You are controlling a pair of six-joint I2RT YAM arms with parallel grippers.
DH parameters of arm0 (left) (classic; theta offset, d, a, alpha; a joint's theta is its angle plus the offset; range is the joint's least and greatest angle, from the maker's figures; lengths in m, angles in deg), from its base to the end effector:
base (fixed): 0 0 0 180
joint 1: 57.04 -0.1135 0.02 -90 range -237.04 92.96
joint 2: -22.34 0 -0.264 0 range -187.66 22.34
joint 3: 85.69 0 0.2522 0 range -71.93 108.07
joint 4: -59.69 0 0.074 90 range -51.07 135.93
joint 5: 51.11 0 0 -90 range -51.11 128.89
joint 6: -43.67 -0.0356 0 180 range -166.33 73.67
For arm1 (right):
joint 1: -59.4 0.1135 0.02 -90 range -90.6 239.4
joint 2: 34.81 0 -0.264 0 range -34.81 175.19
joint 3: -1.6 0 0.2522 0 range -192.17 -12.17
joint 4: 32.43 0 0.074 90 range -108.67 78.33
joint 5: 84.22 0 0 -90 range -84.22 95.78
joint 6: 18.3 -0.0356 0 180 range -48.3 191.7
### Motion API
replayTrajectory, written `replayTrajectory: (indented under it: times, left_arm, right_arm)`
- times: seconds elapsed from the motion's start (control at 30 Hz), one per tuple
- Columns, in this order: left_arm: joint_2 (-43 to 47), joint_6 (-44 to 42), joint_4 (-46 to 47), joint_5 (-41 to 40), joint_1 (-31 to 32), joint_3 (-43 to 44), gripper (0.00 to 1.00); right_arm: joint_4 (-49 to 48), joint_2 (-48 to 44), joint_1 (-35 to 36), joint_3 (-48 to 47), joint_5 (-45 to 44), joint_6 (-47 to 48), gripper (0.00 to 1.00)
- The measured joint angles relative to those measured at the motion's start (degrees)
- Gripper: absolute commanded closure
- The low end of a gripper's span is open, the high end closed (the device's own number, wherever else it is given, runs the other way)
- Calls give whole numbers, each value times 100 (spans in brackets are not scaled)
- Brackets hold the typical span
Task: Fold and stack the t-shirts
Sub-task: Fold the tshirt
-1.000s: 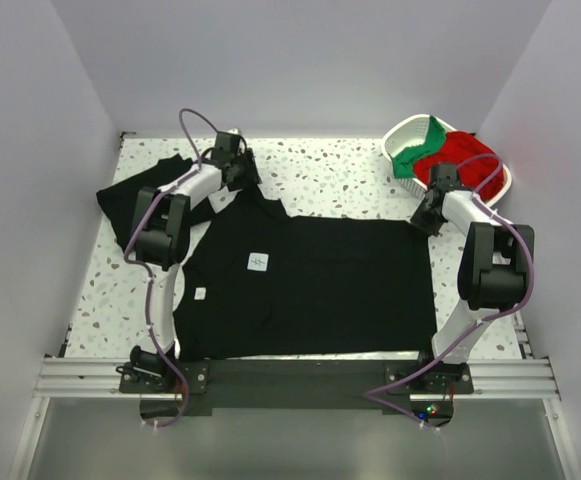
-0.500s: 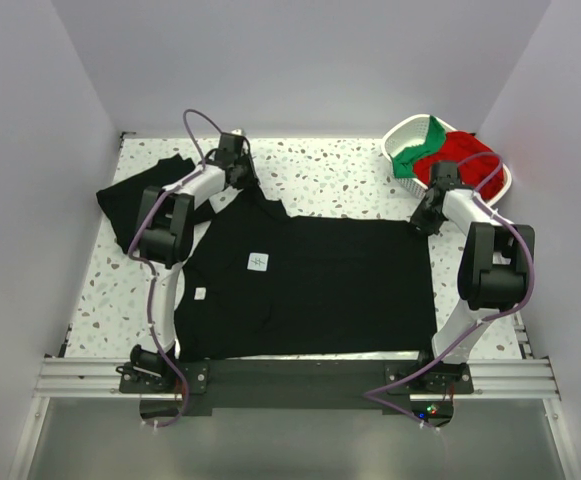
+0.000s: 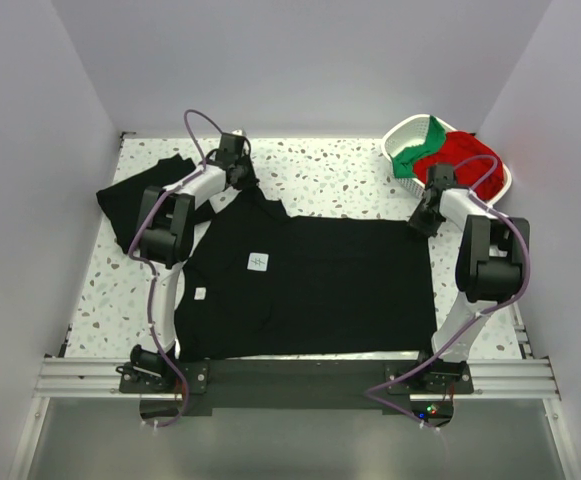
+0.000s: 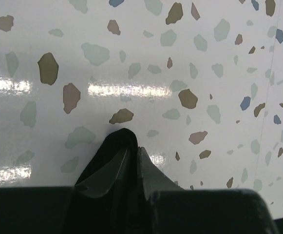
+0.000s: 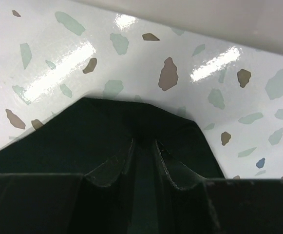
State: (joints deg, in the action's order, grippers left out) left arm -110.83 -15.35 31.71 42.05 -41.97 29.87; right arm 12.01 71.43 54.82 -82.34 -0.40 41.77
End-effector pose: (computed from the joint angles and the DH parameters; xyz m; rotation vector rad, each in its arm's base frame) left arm 0.4993 -0.1365 0.1515 -0.3069 2.3921 -0.4462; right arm 0.3689 -0.0334 0.1708 0.8364 2.5908 -0.0204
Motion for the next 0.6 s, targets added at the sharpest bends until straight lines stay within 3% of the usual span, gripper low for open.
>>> replayTrajectory:
  times: [0.3, 0.5, 0.6]
  left_arm:
    - [0, -7, -7, 0, 0, 0, 85]
    - [9, -11, -9, -4, 0, -2, 92]
    - [22, -15, -13, -24, 0, -2, 97]
  right_arm:
    - [-28, 153, 0, -55, 116, 2, 73]
    - [-31, 199, 0, -116, 122, 2, 80]
    - [-26, 203, 0, -140, 120, 17, 89]
